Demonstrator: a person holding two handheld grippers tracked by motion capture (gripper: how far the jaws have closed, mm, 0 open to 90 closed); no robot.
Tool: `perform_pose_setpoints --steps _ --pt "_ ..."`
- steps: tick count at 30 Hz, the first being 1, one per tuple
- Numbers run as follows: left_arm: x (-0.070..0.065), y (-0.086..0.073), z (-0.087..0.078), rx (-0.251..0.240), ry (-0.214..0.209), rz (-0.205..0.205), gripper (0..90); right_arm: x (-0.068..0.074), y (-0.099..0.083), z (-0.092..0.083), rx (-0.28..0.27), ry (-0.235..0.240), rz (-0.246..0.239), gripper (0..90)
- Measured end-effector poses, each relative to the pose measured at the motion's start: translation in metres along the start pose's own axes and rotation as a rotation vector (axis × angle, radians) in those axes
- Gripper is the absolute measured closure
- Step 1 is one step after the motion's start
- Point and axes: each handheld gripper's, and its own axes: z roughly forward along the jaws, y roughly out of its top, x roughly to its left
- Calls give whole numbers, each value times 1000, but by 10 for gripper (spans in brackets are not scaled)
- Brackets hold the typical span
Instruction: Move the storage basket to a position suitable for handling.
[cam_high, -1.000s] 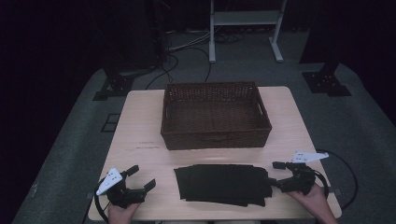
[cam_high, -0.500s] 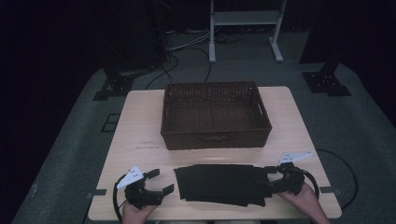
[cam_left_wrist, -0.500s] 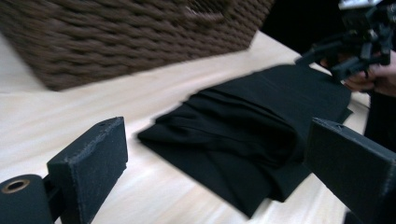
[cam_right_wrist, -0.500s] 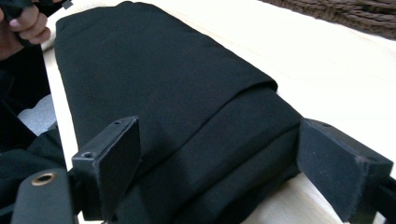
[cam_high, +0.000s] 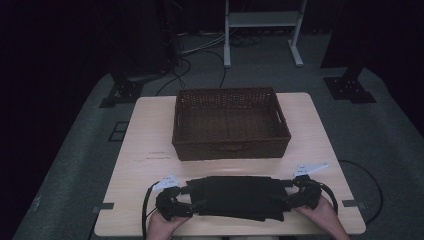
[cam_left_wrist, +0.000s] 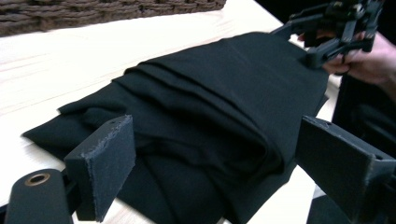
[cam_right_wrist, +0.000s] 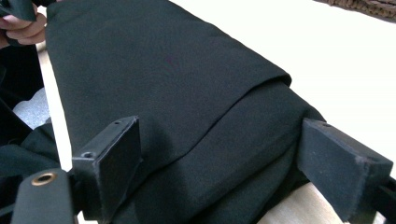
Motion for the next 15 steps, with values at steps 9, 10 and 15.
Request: perform_pose_setpoints --steps 9,10,15 --pt "-4 10 21 95 34 -29 141 1 -1 4 32 -30 -3 148" --pt "-5 10 22 96 39 -34 146 1 -1 4 33 -32 2 149" --pt "-5 10 26 125 48 -43 206 0 -1 4 39 -49 32 153"
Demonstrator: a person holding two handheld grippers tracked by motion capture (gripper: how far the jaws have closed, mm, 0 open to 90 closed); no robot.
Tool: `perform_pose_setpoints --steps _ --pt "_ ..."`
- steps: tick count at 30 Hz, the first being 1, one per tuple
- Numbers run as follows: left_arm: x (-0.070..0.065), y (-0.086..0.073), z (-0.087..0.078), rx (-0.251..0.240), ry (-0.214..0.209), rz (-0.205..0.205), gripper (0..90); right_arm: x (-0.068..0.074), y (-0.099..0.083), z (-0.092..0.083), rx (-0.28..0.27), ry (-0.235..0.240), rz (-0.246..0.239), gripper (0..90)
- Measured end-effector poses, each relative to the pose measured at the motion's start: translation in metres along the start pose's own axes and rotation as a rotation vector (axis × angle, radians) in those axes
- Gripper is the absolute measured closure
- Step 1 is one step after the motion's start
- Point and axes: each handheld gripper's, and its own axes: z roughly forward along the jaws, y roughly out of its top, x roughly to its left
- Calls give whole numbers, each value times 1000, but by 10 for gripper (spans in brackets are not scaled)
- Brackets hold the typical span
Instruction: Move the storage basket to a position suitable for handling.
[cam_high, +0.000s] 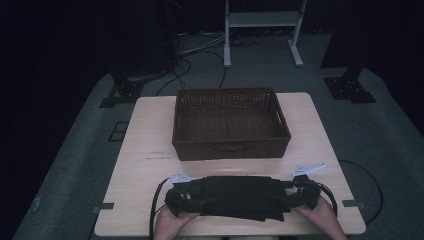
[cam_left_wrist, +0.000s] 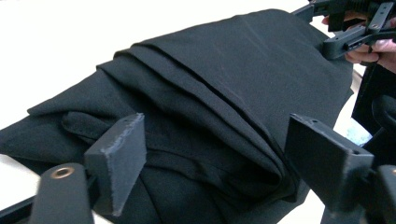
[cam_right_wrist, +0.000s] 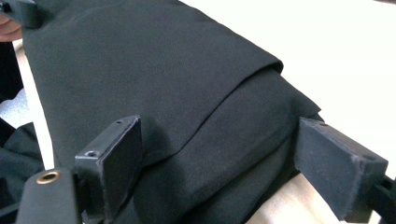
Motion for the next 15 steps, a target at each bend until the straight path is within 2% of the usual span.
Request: perform_pose_setpoints --steps 3,9,13,14,15 --pt "0 1 2 9 -7 -8 232 1 0 1 6 -3 0 155" --pt "1 4 9 31 -38 -30 284 1 1 3 9 12 -1 261" --pt "1 5 12 42 -58 -43 312 3 0 5 5 1 -6 317" --pt "1 5 13 45 -67 -46 327 4 1 6 6 -3 -13 370" --pt "1 5 13 45 -67 -46 335 4 1 6 6 -3 -13 370"
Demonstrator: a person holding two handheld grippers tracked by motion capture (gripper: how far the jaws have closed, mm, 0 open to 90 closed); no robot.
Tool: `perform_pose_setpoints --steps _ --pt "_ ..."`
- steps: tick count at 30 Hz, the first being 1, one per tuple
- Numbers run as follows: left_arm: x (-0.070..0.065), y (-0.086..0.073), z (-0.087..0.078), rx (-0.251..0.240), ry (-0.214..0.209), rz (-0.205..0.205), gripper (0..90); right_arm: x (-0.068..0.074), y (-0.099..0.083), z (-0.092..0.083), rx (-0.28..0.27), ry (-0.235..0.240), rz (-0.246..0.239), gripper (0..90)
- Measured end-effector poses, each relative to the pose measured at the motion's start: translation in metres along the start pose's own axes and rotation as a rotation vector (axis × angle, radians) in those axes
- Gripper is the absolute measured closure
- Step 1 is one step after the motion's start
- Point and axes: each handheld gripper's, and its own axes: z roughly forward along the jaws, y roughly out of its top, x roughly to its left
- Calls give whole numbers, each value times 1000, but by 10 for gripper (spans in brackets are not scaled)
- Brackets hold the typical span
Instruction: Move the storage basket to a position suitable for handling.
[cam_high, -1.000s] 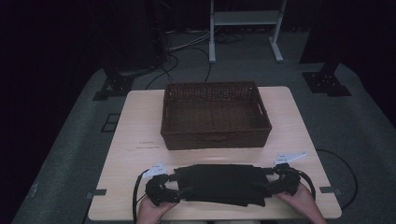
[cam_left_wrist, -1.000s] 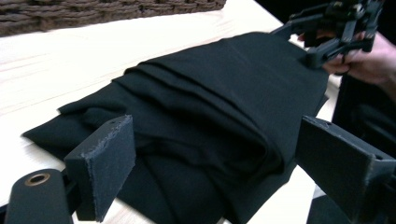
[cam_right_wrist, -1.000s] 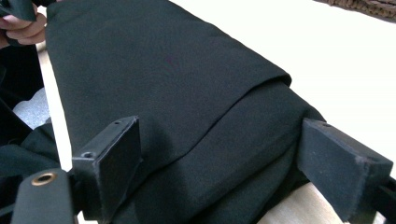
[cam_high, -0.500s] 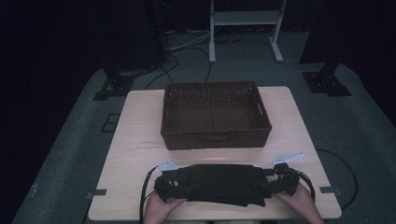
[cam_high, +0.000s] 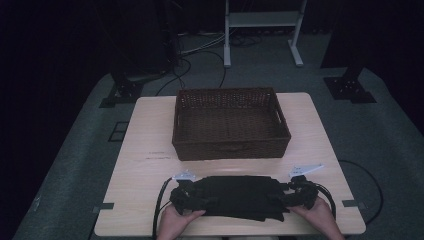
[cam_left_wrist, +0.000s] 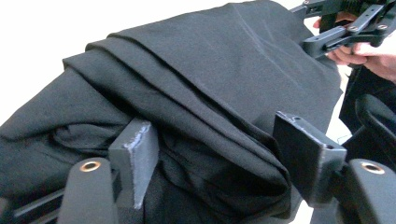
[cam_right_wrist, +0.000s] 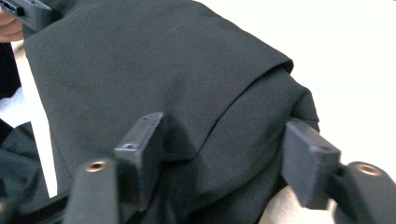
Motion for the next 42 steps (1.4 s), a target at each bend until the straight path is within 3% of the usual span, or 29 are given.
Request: perform_pose_setpoints --steps 10,13,14,17,21,42 --pt "-4 5 4 -2 17 17 463 3 0 5 -9 31 -1 636" --pt "-4 5 3 -14 24 32 534 4 1 6 -11 30 -18 690" --pt "-4 5 3 -21 27 43 598 5 2 6 -11 30 -29 712" --pt "-5 6 2 -27 30 58 689 7 2 5 -19 25 -43 726" --pt "-7 9 1 -18 45 86 737 7 2 3 -39 39 -41 740" --pt "-12 3 -11 -83 46 137 781 10 5 -10 -112 81 -35 744"
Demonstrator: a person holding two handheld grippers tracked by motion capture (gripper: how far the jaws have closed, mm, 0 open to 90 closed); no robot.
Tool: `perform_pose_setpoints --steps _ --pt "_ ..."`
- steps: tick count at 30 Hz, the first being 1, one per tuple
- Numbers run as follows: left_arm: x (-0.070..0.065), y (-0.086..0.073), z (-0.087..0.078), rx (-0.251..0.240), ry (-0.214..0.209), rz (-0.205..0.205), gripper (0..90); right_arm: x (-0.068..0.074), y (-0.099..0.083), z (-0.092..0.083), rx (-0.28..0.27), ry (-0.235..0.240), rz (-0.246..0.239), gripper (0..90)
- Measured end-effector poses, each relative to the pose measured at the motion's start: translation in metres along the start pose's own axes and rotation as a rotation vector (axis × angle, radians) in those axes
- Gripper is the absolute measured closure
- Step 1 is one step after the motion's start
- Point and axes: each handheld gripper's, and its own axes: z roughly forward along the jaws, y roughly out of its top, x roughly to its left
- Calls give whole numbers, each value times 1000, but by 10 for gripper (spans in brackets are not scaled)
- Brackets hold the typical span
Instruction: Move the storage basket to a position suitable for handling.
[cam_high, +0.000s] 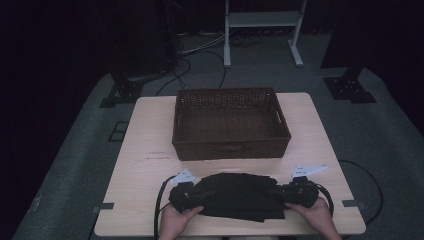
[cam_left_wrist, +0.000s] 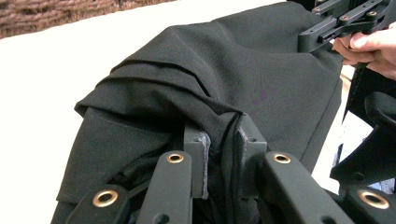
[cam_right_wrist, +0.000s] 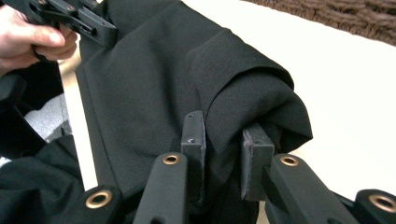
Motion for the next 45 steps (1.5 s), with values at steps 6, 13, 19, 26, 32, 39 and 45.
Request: perform_pose_setpoints --steps 6,13,19,26,32,39,45 --pt "-2 0 -4 -20 10 18 784 3 1 -1 -15 -8 -15 746" --pt "-6 3 -15 -56 18 45 787 12 9 -5 -40 -11 -46 746" --pt "-7 3 -18 -58 29 62 787 16 13 -7 -54 -9 -61 747" --pt "0 -3 -9 8 49 9 698 11 11 3 -16 -31 -57 747" --pt "6 -4 -10 95 117 -82 432 9 9 6 -4 -39 -63 747" --pt "17 -4 -1 127 69 -188 351 7 6 11 31 -40 -59 744" --pt "19 -3 1 131 63 -201 354 -1 6 22 95 4 39 503"
